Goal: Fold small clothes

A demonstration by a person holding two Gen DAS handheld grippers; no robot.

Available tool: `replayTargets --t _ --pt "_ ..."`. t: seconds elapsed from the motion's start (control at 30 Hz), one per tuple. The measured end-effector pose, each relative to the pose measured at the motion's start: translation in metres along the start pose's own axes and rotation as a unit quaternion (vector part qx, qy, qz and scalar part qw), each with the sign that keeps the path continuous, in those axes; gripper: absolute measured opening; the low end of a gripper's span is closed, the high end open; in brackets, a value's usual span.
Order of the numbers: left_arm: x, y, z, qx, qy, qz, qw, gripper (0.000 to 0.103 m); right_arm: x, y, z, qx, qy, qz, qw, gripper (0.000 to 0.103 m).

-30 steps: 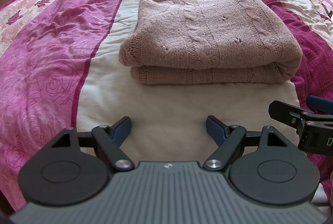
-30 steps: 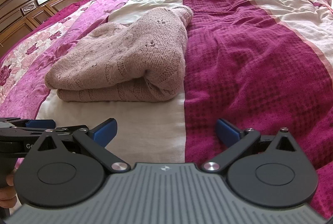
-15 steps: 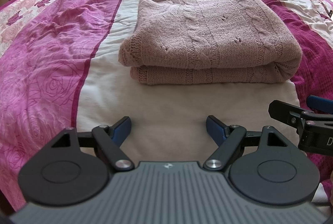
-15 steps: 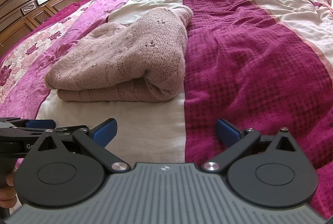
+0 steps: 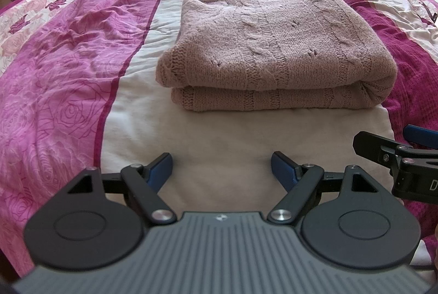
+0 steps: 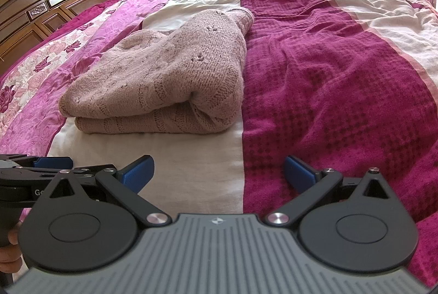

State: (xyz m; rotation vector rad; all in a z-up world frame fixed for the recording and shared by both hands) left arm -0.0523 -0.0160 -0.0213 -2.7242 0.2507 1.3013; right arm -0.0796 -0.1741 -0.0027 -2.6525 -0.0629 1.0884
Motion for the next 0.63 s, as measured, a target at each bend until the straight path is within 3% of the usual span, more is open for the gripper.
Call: replayTargets --t 0.63 --pt "-0.0020 0.0026 0.0013 0.010 0.003 -0.003 0.9999 0.080 0.0005 0.0001 0.0003 0.000 0.000 0.001 1.000 0.103"
Point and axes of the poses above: each gripper's, at about its wrist camera, not at the fingertips, and x roughly the way its jaws point, y to its right, z to its underside, the point moved 3 cm from there along x, roughly the way its jaws point, and after that the axes turned 4 degrees about z, right-handed, at the moved point
